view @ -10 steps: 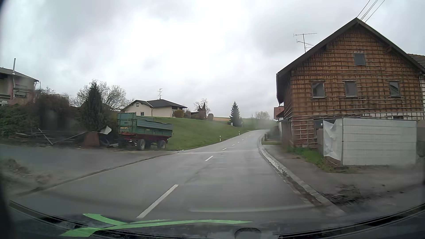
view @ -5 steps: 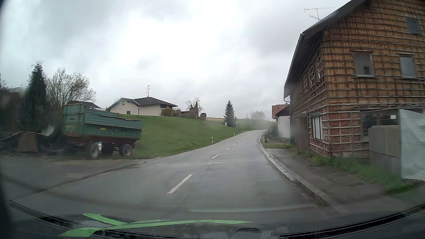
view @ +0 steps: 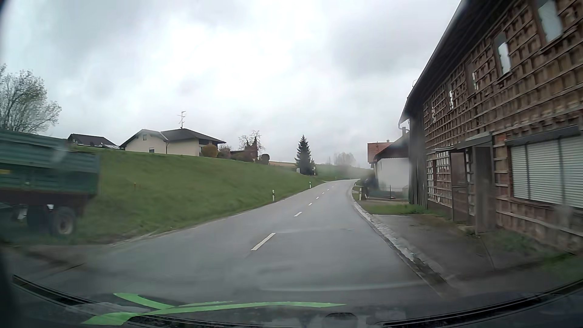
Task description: Follow the waypoints while adhering to traffic rules and regulations
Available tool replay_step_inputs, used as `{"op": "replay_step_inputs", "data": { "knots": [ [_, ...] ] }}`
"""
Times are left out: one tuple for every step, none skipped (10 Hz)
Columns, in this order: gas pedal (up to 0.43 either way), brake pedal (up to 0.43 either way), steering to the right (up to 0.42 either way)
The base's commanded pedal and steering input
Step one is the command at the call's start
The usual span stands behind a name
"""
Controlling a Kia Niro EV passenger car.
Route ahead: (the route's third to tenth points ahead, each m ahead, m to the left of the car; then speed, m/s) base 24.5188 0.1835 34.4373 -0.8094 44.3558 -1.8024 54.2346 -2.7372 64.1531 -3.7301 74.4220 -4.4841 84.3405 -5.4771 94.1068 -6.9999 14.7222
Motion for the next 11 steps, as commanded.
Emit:
{"op": "replay_step_inputs", "data": {
  "knots": [
    [0.098, 0.000, 0.018],
    [0.098, 0.000, 0.017],
    [0.098, 0.000, 0.016],
    [0.110, 0.000, 0.016],
    [0.118, 0.000, 0.016],
    [0.130, 0.000, 0.015],
    [0.130, 0.000, 0.015],
    [0.130, 0.000, 0.013],
    [0.130, 0.000, 0.010],
    [0.138, 0.000, 0.008],
    [0.138, 0.000, 0.008]
  ]
}}
